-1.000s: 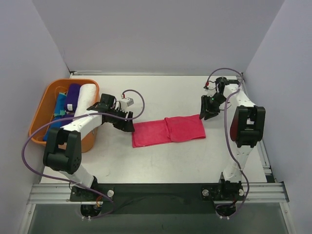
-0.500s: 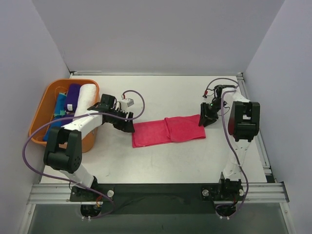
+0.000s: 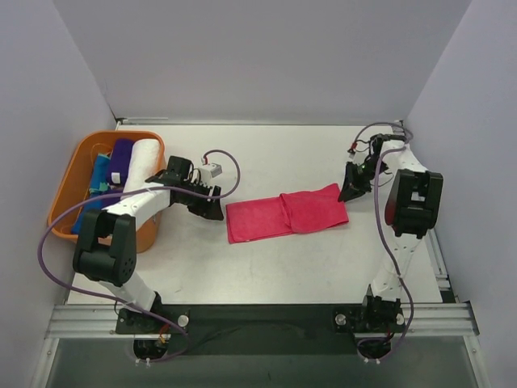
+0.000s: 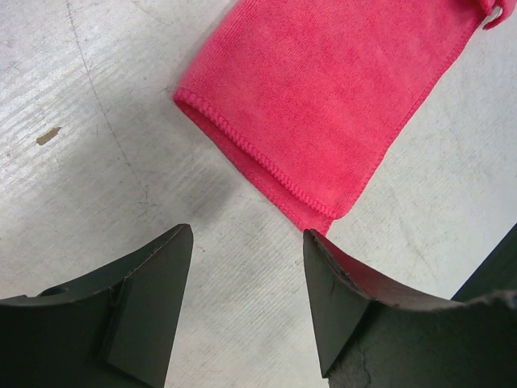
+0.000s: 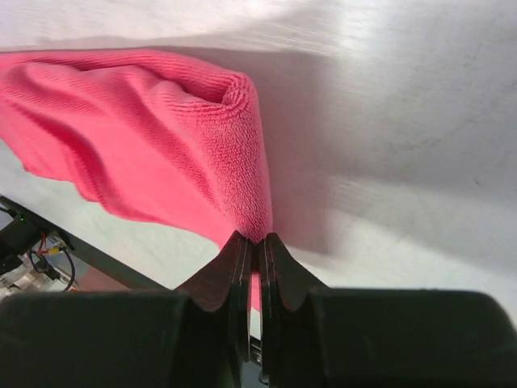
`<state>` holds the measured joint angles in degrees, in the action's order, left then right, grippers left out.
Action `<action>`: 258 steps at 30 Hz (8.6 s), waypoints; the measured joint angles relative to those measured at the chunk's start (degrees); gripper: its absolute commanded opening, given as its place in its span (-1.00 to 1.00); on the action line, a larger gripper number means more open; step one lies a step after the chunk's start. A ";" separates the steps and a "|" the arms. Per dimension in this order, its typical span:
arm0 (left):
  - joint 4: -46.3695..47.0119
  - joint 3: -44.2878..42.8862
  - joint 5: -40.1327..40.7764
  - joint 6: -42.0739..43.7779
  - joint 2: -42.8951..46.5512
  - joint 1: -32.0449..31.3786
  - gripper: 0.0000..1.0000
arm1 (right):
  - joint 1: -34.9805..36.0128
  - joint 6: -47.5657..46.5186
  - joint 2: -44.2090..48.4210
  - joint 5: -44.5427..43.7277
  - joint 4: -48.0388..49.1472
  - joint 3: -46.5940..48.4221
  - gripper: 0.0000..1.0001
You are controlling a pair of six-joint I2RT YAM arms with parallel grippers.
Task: Roll the towels
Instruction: Fold the towel, then roll the towel
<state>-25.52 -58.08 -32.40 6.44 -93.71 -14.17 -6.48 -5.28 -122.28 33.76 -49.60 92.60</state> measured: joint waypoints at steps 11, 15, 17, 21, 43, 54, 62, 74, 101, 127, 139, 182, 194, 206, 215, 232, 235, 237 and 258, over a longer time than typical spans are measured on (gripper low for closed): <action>-0.20 -1.92 0.48 -0.81 -5.97 -2.91 0.23 | 10.62 0.70 3.17 -0.17 -3.30 5.11 -1.00; 0.35 -3.65 0.46 -1.62 -9.33 -5.11 0.13 | 14.93 2.08 3.02 -0.07 -4.15 6.60 -1.00; 0.52 -4.42 -0.07 -2.21 -10.82 -5.81 0.11 | 16.22 2.75 2.56 0.13 -4.37 8.26 -1.00; 0.87 -6.16 -1.05 -3.32 -12.59 -6.10 0.10 | 18.34 3.91 0.94 0.37 -4.37 10.75 -1.00; 1.33 -6.45 -1.88 -4.52 -13.03 -6.03 0.12 | 28.35 6.73 -8.35 0.90 -3.10 12.83 -0.43; 1.64 -1.03 -4.72 -4.02 -4.07 -5.86 0.02 | 24.26 5.09 -8.72 9.79 -2.84 14.25 -0.22; 1.51 0.33 -3.30 -1.86 3.93 -9.75 -0.35 | 16.55 3.26 -6.56 12.02 -2.73 22.60 -0.45; 0.44 -3.30 -2.01 -2.36 -11.17 -14.10 -0.60 | 18.36 3.72 -16.02 7.78 1.40 23.98 -0.84; -6.88 -30.73 -1.53 1.36 -22.86 -5.97 -0.21 | 11.67 -1.03 8.35 20.39 2.19 -14.75 -0.70; 10.36 -11.26 -22.93 -18.56 -25.20 -9.44 -0.43 | 21.27 9.88 -2.97 23.26 11.74 -13.64 -0.73; 2.80 -9.64 -16.94 -4.37 -13.51 -5.75 0.44 | 21.75 12.41 4.13 19.52 16.13 -14.93 -0.31; 16.39 4.22 23.91 41.99 -3.23 -41.86 -0.56 | 27.91 5.09 -4.28 20.57 10.43 -7.15 -1.00; -8.52 -15.04 -2.05 33.90 -16.26 -30.75 -0.70 | 9.60 -4.09 9.55 13.03 8.79 -5.22 -0.48; -37.59 -40.76 -22.64 35.80 -38.97 -22.23 -0.66 | 14.25 -16.83 45.94 9.35 7.52 -19.96 -0.08; -52.19 -52.72 -29.40 35.26 -49.90 -19.74 -0.62 | 37.40 -24.46 50.31 -5.35 5.77 -23.91 -0.07; -57.70 -45.27 -29.83 30.16 -50.03 -16.61 -0.64 | 57.31 -25.73 26.67 -22.97 29.07 -30.47 -0.15; -58.58 -43.76 -29.81 30.12 -49.88 -15.52 -0.62 | 58.12 -25.97 24.81 -22.23 30.51 -30.47 -0.27; -59.08 -43.43 -29.55 30.12 -49.88 -15.06 -0.61 | 58.38 -25.99 23.85 -21.53 31.17 -30.53 -0.31; -60.19 -43.25 -28.28 30.69 -49.86 -14.64 -0.56 | 56.74 -21.90 23.43 -12.68 30.10 -30.47 -0.16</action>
<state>-85.71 -101.34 -60.69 37.12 -143.57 -28.82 50.26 -27.18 -98.85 21.08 -19.51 62.13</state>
